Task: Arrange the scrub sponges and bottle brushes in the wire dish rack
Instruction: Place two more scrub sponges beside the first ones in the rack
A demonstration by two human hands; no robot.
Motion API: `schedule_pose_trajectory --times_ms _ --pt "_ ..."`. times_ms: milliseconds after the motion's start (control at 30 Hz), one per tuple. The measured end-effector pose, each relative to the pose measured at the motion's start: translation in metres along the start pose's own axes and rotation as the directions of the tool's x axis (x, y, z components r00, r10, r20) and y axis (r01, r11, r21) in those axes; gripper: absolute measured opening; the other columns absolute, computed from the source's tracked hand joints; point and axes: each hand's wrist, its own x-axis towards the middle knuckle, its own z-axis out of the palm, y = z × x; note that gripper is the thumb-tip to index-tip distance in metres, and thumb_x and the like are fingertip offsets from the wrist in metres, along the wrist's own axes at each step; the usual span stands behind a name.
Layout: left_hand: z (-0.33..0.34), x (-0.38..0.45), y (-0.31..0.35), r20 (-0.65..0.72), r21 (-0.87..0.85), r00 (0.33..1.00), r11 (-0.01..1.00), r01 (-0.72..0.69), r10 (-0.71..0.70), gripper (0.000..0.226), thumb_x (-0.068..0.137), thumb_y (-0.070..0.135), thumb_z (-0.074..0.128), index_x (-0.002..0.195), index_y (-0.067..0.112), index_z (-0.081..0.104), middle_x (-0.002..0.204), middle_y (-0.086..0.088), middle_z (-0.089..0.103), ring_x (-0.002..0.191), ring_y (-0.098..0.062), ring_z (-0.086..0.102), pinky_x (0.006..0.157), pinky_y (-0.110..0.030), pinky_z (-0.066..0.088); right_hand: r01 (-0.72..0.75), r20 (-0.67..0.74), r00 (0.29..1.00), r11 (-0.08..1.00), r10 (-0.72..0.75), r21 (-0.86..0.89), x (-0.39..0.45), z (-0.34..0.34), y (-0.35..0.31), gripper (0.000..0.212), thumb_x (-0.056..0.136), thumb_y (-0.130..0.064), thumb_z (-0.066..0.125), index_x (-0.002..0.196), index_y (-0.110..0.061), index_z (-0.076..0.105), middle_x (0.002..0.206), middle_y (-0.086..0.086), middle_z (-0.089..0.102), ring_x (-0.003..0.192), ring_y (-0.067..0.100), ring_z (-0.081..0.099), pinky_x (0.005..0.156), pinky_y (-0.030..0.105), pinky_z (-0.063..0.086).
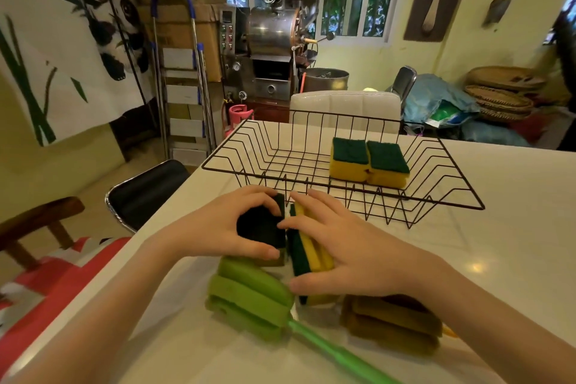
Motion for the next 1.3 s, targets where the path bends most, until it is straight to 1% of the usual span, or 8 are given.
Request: schedule_pose_trajectory --times_ms 133,267,433,567,700,933,1200,1300 --pt "-0.004 0.008 0.002 0.082 0.119 0.997 0.993 0.002 -0.012 0.054 0.056 0.049 0.073 0.102 0.042 0.045 0.132 0.013 0.039 0.121 0.001 0.03 0.089 -0.007 0.03 0.01 0.028 1.0 1.0 -0.01 -0.016 -0.003 -0.004 0.005 0.074 0.069 -0.056 0.062 0.131 -0.043 0.023 0.156 -0.01 -0.003 0.142 0.015 -0.006 0.114 0.041 0.016" --pt "-0.006 0.018 0.004 0.12 0.177 0.992 0.984 0.009 -0.03 0.049 0.053 0.048 0.074 0.089 0.044 0.041 0.124 0.01 0.043 0.115 -0.008 0.034 0.091 -0.02 0.037 -0.003 0.014 1.0 1.0 0.003 -0.024 -0.006 -0.011 0.006 0.075 0.065 -0.051 0.069 0.128 -0.038 0.031 0.147 -0.007 0.015 0.134 0.016 0.015 0.106 0.033 0.028" --pt "-0.002 0.017 -0.004 0.06 0.138 0.998 0.99 -0.02 0.012 0.051 0.049 0.054 0.073 0.089 0.039 0.044 0.121 0.013 0.045 0.111 -0.007 0.038 0.09 -0.024 0.041 -0.077 -0.112 0.989 0.979 0.1 0.191 -0.007 -0.017 0.011 0.069 0.058 -0.053 0.076 0.115 -0.038 0.041 0.122 -0.008 0.035 0.108 0.01 0.042 0.092 0.031 0.046" --pt "-0.001 0.01 -0.007 0.022 0.061 0.999 0.998 -0.029 0.027 0.055 0.047 0.053 0.075 0.092 0.041 0.045 0.127 0.022 0.04 0.117 -0.003 0.038 0.092 -0.022 0.042 -0.089 -0.111 0.986 0.96 0.123 0.265 -0.004 -0.005 0.012 0.066 0.055 -0.051 0.08 0.101 -0.031 0.037 0.116 -0.009 0.032 0.1 0.009 0.044 0.084 0.026 0.05" --pt "0.0 0.007 -0.011 0.033 0.017 0.999 1.0 -0.016 0.016 0.054 0.05 0.048 0.079 0.092 0.042 0.046 0.131 0.024 0.036 0.118 0.003 0.036 0.083 -0.006 0.039 -0.154 -0.025 0.986 0.949 0.167 0.275 0.001 0.004 0.016 0.061 0.061 -0.049 0.076 0.098 -0.025 0.034 0.114 -0.005 0.03 0.096 0.011 0.045 0.073 0.023 0.051" --pt "0.001 0.004 -0.008 -0.009 -0.015 1.0 1.0 -0.001 0.001 0.055 0.053 0.039 0.083 0.092 0.035 0.044 0.133 0.015 0.042 0.115 -0.002 0.043 0.078 -0.015 0.048 -0.205 0.047 0.979 0.954 0.2 0.219 0.0 0.0 0.021 0.057 0.063 -0.056 0.07 0.101 -0.03 0.036 0.119 -0.004 0.035 0.107 0.014 0.034 0.086 0.03 0.042" --pt "0.001 0.004 -0.006 -0.032 0.059 0.999 0.998 -0.008 0.01 0.057 0.051 0.049 0.08 0.093 0.032 0.046 0.119 0.007 0.049 0.104 -0.005 0.043 0.076 -0.012 0.04 -0.11 -0.06 0.992 0.993 0.113 0.051 -0.002 -0.005 0.01 0.056 0.067 -0.061 0.064 0.107 -0.027 0.044 0.143 -0.005 0.029 0.129 0.013 0.026 0.1 0.03 0.034" --pt "0.0 0.003 -0.006 -0.016 0.06 1.0 0.998 0.004 -0.003 0.057 0.051 0.049 0.08 0.094 0.033 0.046 0.108 0.01 0.051 0.095 -0.003 0.044 0.071 -0.015 0.041 -0.068 -0.053 0.996 0.993 0.073 0.094 0.004 -0.001 0.009 0.051 0.068 -0.05 0.069 0.104 -0.025 0.043 0.123 -0.005 0.041 0.111 0.013 0.037 0.089 0.027 0.043"
